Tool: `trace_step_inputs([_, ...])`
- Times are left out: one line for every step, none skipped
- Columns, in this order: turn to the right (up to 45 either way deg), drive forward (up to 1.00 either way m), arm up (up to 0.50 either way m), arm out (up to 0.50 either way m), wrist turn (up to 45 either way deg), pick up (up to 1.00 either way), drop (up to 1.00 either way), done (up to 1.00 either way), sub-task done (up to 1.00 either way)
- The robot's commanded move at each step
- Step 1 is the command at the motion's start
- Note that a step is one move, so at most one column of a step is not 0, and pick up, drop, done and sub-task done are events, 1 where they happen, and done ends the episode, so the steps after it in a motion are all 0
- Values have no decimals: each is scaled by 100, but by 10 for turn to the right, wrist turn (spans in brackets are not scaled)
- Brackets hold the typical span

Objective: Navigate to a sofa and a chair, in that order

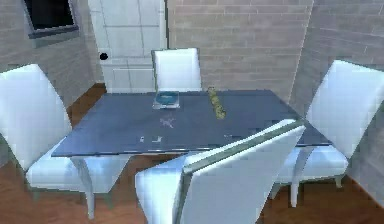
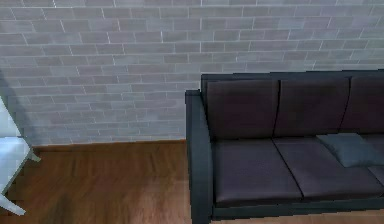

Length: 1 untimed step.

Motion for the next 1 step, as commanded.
trace_step_inputs([0, 0, 0, 0, 0, 0, 0, 100, 0])
